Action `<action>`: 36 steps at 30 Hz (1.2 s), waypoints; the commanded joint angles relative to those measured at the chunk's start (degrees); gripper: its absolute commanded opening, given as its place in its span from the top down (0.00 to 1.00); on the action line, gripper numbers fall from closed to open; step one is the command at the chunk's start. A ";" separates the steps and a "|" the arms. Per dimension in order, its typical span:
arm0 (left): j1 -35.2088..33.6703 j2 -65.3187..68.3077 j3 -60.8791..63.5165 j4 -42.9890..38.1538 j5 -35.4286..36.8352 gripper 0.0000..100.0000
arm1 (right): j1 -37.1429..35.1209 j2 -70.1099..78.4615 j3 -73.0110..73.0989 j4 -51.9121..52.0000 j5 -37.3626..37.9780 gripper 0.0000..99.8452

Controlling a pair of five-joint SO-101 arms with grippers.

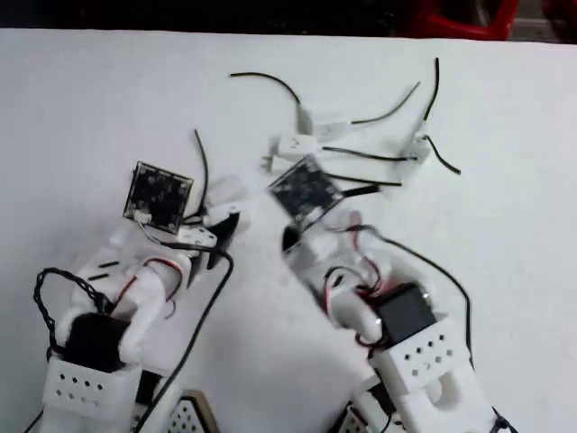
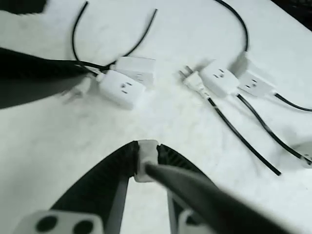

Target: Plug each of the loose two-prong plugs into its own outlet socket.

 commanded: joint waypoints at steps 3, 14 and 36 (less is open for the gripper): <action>-3.82 11.30 -3.69 1.41 -9.67 0.71 | 6.29 0.22 6.15 -9.45 -2.55 0.98; -4.26 48.13 -21.27 -4.84 -19.69 0.71 | 11.47 0.22 8.79 -13.58 -5.45 0.98; -6.02 95.69 -56.09 -6.86 -19.96 0.83 | 11.47 0.22 9.41 -13.67 -5.27 0.98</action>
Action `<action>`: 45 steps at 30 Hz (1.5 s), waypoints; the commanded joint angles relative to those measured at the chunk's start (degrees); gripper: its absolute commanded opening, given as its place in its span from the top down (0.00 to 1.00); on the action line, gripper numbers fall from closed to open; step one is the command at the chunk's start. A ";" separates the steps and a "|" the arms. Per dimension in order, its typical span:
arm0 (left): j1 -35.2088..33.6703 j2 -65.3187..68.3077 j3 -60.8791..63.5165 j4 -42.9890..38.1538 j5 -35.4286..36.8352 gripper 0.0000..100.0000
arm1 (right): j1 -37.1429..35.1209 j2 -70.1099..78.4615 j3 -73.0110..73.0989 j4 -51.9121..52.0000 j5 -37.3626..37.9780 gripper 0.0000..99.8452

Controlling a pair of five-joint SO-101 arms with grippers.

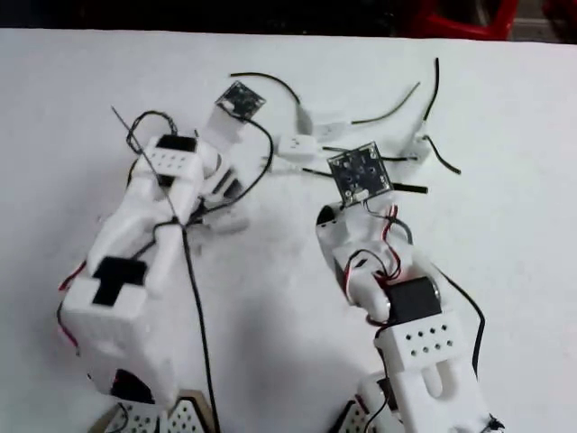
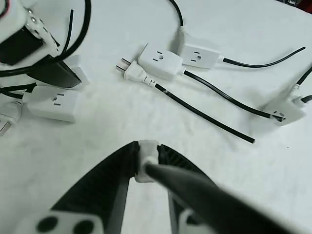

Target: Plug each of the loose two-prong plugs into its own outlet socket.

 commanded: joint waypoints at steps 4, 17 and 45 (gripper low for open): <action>0.66 2.95 -4.75 0.79 -0.79 0.86 | 0.57 0.13 -0.62 -1.01 -0.44 0.98; 2.24 -7.69 -4.66 11.08 -5.10 0.98 | 2.51 0.13 -0.62 -1.10 -0.44 0.98; 4.09 -64.92 21.01 16.00 -1.05 0.98 | 4.44 0.04 -0.70 -1.89 -0.97 0.98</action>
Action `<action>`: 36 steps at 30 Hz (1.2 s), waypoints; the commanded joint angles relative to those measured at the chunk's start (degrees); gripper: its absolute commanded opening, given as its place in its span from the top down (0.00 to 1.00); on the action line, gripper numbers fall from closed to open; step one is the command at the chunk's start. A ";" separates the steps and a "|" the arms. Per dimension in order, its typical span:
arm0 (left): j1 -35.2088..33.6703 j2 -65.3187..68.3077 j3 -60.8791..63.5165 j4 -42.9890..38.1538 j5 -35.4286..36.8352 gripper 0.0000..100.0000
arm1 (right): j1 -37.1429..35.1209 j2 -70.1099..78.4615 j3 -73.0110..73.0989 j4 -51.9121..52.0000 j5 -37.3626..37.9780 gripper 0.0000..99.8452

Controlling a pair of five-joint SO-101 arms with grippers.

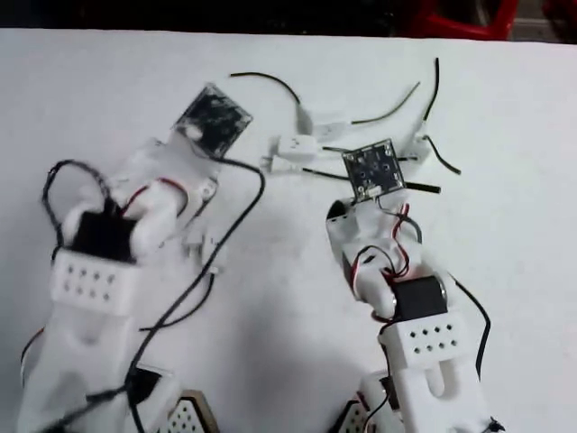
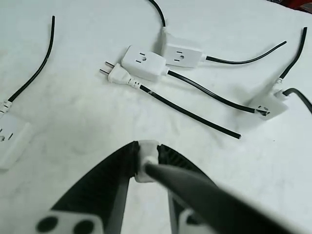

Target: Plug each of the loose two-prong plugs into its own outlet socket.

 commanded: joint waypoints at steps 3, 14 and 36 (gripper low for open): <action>3.30 -5.14 5.80 0.35 1.14 0.98 | 3.47 0.04 -0.79 -2.07 -1.76 0.98; 13.67 -5.14 33.32 -28.57 9.23 0.97 | 9.98 0.04 -0.70 -5.05 -5.01 0.98; 4.97 -5.14 24.62 -19.16 13.01 0.73 | 6.46 0.13 0.18 -4.88 -4.48 0.98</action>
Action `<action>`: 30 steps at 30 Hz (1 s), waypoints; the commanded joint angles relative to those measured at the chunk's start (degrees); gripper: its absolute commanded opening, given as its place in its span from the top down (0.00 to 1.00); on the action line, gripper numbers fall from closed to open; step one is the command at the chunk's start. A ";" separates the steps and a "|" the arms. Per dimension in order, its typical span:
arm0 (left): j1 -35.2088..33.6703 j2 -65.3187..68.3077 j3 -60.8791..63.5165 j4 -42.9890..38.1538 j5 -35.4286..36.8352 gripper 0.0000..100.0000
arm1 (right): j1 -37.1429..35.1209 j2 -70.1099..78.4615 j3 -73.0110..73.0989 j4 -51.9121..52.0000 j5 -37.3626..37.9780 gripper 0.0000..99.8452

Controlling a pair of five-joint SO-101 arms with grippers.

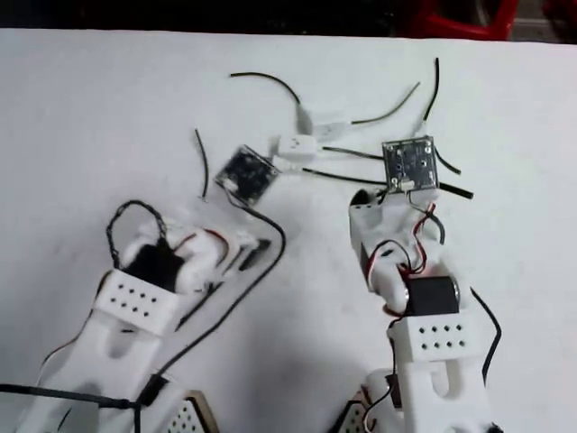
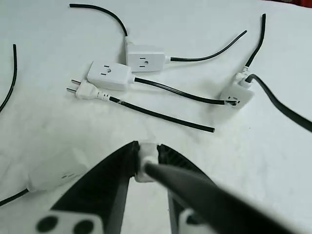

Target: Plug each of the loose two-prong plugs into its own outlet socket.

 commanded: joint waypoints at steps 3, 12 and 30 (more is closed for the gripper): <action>-5.32 -1.27 4.04 -14.95 0.70 0.73 | -0.31 0.13 -0.79 -1.27 0.00 0.98; -6.81 -1.19 11.25 -27.08 -1.85 0.73 | -0.31 0.13 -0.26 -1.45 0.00 0.98; -5.67 35.65 -20.31 -8.44 0.79 0.73 | -0.22 0.13 -0.09 -1.45 0.00 0.98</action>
